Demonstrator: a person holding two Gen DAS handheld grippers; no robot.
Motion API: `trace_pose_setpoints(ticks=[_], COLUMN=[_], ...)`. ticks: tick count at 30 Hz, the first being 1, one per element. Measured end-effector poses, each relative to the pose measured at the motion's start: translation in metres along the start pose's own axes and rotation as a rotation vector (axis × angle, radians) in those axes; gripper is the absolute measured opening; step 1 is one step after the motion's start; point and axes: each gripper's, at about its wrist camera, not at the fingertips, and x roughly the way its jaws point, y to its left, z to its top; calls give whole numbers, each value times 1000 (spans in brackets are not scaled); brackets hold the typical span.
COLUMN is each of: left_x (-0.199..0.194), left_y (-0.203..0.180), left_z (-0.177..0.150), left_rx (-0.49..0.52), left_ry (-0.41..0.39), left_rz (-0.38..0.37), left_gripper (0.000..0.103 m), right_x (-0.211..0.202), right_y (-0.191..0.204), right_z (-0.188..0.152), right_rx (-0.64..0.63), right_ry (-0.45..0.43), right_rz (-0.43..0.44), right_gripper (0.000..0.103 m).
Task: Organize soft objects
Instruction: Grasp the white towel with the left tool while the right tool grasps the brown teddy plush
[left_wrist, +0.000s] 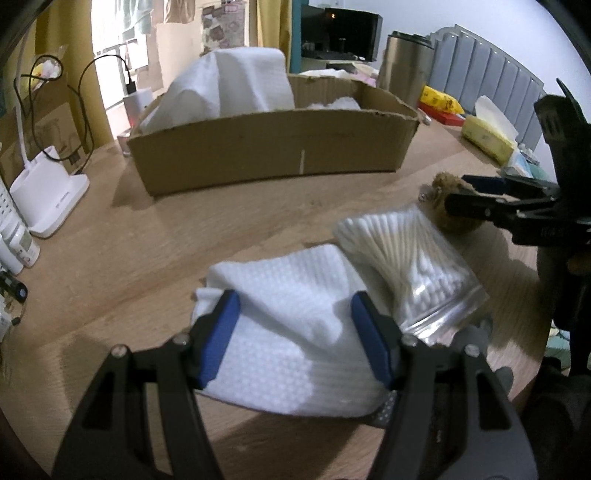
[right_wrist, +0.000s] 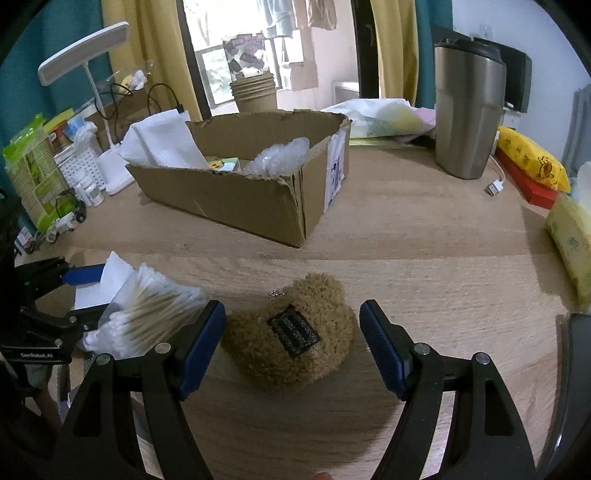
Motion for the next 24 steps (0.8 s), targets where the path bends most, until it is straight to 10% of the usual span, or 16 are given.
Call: trace_pose_setpoints(ticks=[13,24], left_x=[-9,-40], left_y=[5,9], left_z=[0,8], left_rx=[-28,-26], left_ry=[-40,-168], left_rz=[-21,-20], left_gripper=[13,7], right_x=[5,-3], right_y=[10,11], right_z=[-3,-4], right_rx=[-44,-67], right_ry=[20,-22], right_rz=[-25,-16], right_gripper=[64,54])
